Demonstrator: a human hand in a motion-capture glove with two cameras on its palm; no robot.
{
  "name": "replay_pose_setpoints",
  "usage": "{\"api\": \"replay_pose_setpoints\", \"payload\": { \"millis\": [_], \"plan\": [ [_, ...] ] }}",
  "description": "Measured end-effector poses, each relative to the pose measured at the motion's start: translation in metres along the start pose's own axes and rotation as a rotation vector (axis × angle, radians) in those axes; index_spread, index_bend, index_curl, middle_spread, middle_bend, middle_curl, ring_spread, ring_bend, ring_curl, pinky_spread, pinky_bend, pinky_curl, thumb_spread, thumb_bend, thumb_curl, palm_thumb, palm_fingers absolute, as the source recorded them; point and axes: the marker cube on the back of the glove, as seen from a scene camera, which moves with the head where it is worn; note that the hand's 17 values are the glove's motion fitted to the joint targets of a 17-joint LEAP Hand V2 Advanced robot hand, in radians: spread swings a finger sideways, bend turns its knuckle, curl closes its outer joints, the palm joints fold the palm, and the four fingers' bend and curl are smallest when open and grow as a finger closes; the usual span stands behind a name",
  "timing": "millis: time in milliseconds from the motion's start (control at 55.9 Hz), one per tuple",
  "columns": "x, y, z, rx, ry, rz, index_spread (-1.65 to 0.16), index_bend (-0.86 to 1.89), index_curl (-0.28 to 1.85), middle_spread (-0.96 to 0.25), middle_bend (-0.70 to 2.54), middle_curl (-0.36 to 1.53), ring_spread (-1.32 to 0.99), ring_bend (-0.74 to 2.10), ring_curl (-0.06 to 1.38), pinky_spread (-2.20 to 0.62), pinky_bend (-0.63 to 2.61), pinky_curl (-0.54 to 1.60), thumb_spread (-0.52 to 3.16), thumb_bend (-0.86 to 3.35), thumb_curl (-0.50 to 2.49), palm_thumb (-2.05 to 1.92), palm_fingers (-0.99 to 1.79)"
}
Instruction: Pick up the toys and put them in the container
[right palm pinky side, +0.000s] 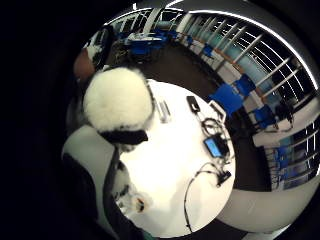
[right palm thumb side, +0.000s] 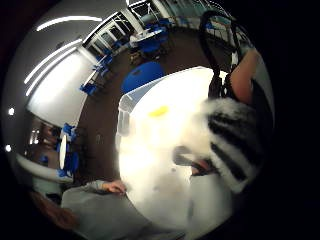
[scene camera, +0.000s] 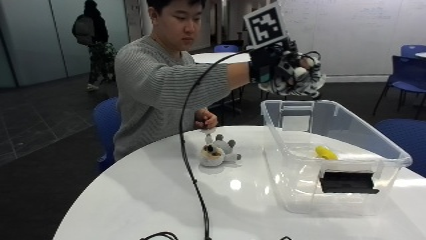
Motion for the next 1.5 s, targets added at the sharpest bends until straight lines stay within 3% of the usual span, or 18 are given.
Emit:
{"api": "replay_pose_setpoints", "payload": {
  "millis": [54,250,340,429,447,501,555,662,859,984,1109,1234,1288,1503],
  "plan": [
    [-0.023,-0.022,0.017,-0.010,-0.037,0.106,-0.36,0.47,0.92,-0.38,0.55,0.78,-0.47,0.68,0.56,-0.43,1.00,0.42,0.59,0.06,1.06,0.68,0.88],
    [-0.038,-0.045,0.061,-0.072,0.065,0.005,-0.37,0.44,0.95,-0.39,0.52,0.82,-0.47,0.66,0.59,-0.42,1.01,0.42,0.58,0.05,1.11,0.67,0.86],
    [-0.029,-0.044,0.076,-0.152,0.086,0.085,-0.38,0.42,0.96,-0.40,0.50,0.83,-0.46,0.65,0.60,-0.42,1.01,0.42,0.59,0.04,1.13,0.66,0.85],
    [-0.019,-0.030,0.089,-0.315,0.120,-0.010,-0.40,0.23,0.95,-0.40,0.37,0.81,-0.44,0.68,0.62,-0.41,1.13,0.44,0.69,0.01,1.12,0.62,0.66],
    [-0.017,-0.027,0.091,-0.343,0.140,-0.024,-0.41,0.11,0.92,-0.39,0.32,0.79,-0.43,0.67,0.61,-0.39,1.18,0.45,0.74,-0.01,1.10,0.58,0.51],
    [-0.013,-0.024,0.097,-0.379,0.182,0.068,-0.41,0.09,0.87,-0.38,0.21,0.75,-0.38,0.60,0.63,-0.31,1.25,0.50,0.91,-0.07,1.01,0.41,0.14],
    [-0.010,-0.024,0.100,-0.375,0.201,0.141,-0.42,0.07,0.80,-0.35,0.15,0.71,-0.32,0.49,0.60,-0.22,1.33,0.51,1.01,-0.07,0.93,0.31,-0.04],
    [-0.005,-0.014,0.095,-0.370,0.237,0.054,-0.42,0.09,0.68,-0.30,0.14,0.63,-0.24,0.39,0.51,-0.11,1.36,0.46,1.15,-0.04,0.79,0.20,-0.10],
    [-0.009,0.008,0.073,-0.324,0.114,0.052,-0.42,0.12,0.56,-0.26,0.15,0.54,-0.16,0.38,0.48,-0.01,1.35,0.43,1.26,-0.02,0.62,0.12,-0.08],
    [-0.018,0.048,0.049,-0.301,-0.056,-0.054,-0.42,0.15,0.51,-0.24,0.16,0.50,-0.14,0.37,0.47,0.01,1.33,0.41,1.28,-0.02,0.55,0.11,-0.06],
    [-0.024,0.133,0.034,-0.305,-0.154,-0.186,-0.41,0.15,0.48,-0.23,0.17,0.47,-0.13,0.37,0.46,0.02,1.30,0.39,1.30,-0.02,0.49,0.09,-0.04],
    [-0.033,0.215,0.059,-0.312,0.024,-0.100,-0.41,0.16,0.45,-0.22,0.19,0.46,-0.13,0.38,0.45,0.03,1.26,0.37,1.32,-0.02,0.45,0.08,-0.01],
    [-0.035,0.236,0.070,-0.346,-0.006,-0.052,-0.41,0.17,0.45,-0.22,0.19,0.45,-0.13,0.38,0.45,0.03,1.25,0.36,1.32,-0.02,0.44,0.08,0.00],
    [-0.036,0.265,0.105,-0.433,-0.082,-0.023,-0.41,0.17,0.42,-0.21,0.19,0.44,-0.13,0.37,0.44,0.03,1.23,0.35,1.33,-0.01,0.40,0.08,0.01]
  ]
}}
